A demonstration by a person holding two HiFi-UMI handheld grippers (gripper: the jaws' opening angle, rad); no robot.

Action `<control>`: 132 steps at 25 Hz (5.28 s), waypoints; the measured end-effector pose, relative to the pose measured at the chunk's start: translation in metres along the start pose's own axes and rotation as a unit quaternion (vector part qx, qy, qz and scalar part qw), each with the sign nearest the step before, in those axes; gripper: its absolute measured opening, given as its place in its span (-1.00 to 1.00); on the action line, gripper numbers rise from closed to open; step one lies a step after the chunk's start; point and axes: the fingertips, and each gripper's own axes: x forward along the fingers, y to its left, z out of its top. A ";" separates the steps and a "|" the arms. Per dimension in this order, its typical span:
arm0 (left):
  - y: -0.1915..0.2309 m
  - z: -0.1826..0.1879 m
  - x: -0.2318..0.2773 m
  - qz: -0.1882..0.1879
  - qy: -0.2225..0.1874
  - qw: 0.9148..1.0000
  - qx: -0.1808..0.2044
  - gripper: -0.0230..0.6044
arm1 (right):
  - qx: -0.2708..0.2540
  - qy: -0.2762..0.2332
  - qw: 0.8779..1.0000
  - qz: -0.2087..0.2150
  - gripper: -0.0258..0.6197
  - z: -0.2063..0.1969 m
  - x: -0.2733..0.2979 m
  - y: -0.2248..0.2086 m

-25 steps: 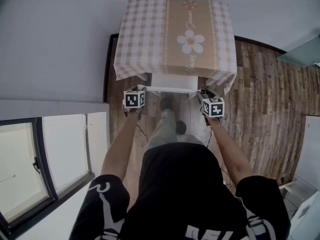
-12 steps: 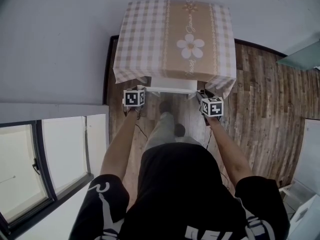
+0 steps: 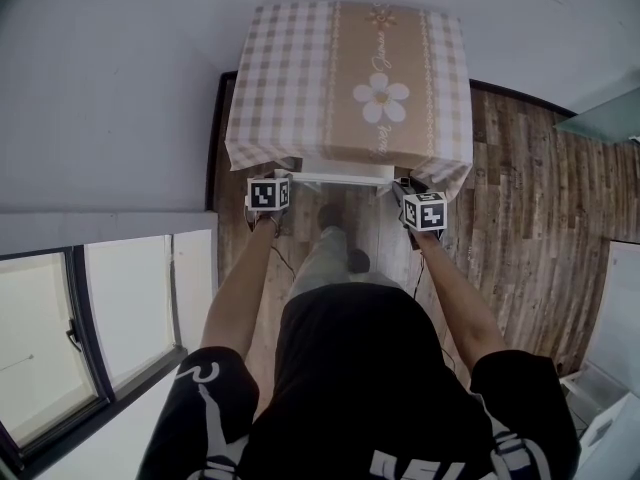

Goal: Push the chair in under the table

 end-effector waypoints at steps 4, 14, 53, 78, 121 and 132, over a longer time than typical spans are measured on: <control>0.003 0.005 0.002 0.001 0.002 1.000 0.000 -0.37 | -0.002 0.001 1.000 -0.001 -0.35 0.004 0.004 -0.001; 0.004 0.017 0.008 0.000 0.007 1.000 0.000 -0.37 | 0.000 0.001 1.000 -0.004 -0.35 0.015 0.010 -0.006; 0.018 0.043 0.021 -0.010 0.007 1.000 0.012 -0.36 | 0.007 -0.003 1.000 -0.013 -0.34 0.037 0.028 -0.009; 0.025 0.078 0.043 -0.029 -0.010 1.000 0.007 -0.36 | 0.030 -0.014 0.999 -0.017 -0.35 0.067 0.051 -0.027; 0.033 0.073 0.044 -0.111 -0.032 0.993 -0.011 -0.38 | 0.066 -0.015 0.992 -0.106 -0.41 0.064 0.048 -0.023; 0.035 0.114 0.011 -0.131 -0.113 0.985 -0.025 -0.52 | 0.053 -0.050 0.987 -0.146 -0.49 0.105 0.028 -0.038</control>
